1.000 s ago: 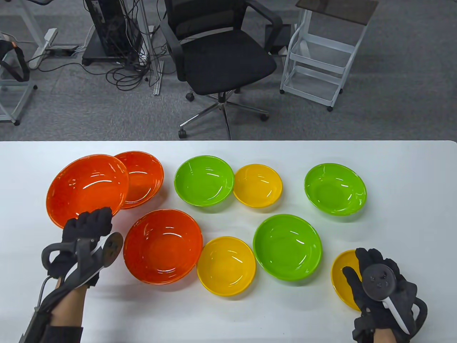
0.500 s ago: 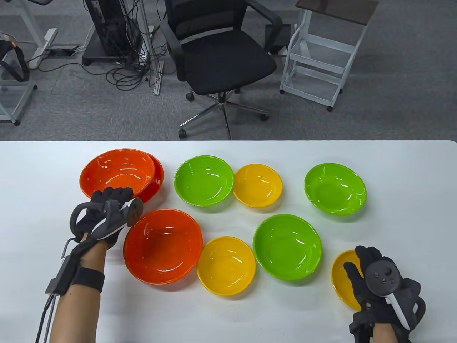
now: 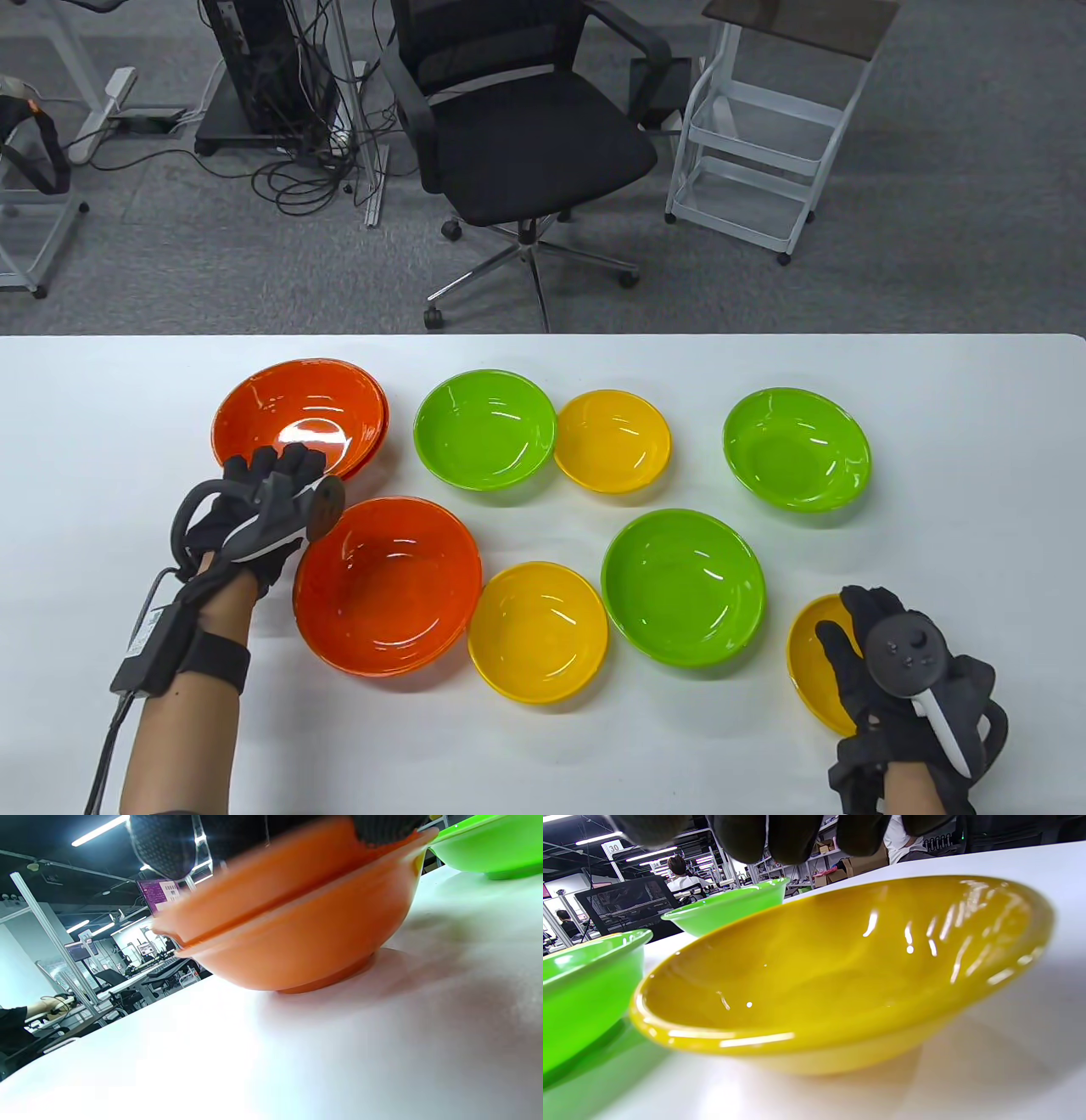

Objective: Nest bowls by color group

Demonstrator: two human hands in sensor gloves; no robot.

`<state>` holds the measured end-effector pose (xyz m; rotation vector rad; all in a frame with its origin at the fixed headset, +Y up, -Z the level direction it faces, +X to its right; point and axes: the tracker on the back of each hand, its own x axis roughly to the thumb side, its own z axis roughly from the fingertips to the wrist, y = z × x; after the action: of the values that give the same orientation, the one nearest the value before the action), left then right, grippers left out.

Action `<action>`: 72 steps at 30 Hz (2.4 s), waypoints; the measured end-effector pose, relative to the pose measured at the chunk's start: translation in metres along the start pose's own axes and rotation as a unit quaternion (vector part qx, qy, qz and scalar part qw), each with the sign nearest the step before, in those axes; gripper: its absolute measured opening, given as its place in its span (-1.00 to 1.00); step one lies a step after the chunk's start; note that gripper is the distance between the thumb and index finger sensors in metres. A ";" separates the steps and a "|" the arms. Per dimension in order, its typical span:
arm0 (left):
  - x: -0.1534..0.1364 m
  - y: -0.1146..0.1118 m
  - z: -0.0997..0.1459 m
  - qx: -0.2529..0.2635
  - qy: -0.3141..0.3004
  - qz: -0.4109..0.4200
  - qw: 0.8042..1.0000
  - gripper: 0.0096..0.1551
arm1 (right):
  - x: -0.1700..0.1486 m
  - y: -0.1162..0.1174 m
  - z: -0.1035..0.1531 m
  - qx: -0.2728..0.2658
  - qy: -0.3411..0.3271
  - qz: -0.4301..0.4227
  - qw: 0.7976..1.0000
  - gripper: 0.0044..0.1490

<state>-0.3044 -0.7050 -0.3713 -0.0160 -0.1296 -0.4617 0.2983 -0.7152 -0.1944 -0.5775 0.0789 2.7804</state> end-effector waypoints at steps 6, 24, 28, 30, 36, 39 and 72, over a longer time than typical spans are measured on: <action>0.001 0.028 0.032 0.036 -0.019 -0.023 0.999 -0.32 | 0.000 -0.001 0.001 -0.001 -0.006 -0.007 1.000 -0.18; 0.076 0.035 0.140 -0.065 -0.114 0.233 0.964 0.06 | 0.005 0.006 0.006 0.022 -0.032 -0.013 0.999 -0.22; 0.101 0.028 0.138 -0.085 -0.126 0.199 0.968 0.06 | 0.005 0.007 0.006 0.027 -0.036 -0.016 0.999 -0.24; 0.112 0.026 0.135 -0.092 -0.126 0.204 0.967 0.04 | 0.007 0.008 0.007 0.028 -0.040 -0.013 0.999 -0.25; 0.130 0.018 0.133 -0.066 -0.122 0.148 0.979 -0.32 | 0.006 0.007 0.007 0.030 -0.038 -0.014 0.999 -0.24; 0.126 0.021 0.136 -0.051 -0.131 0.168 0.976 -0.40 | 0.005 0.007 0.006 0.031 -0.036 -0.016 0.999 -0.25; 0.006 0.032 -0.005 0.026 0.048 0.098 0.994 -0.45 | 0.025 -0.007 0.023 -0.018 -0.085 -0.011 0.996 -0.27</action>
<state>-0.2840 -0.6796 -0.3754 0.0436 -0.0441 -0.2623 0.2701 -0.6990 -0.1827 -0.3457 -0.0145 2.8013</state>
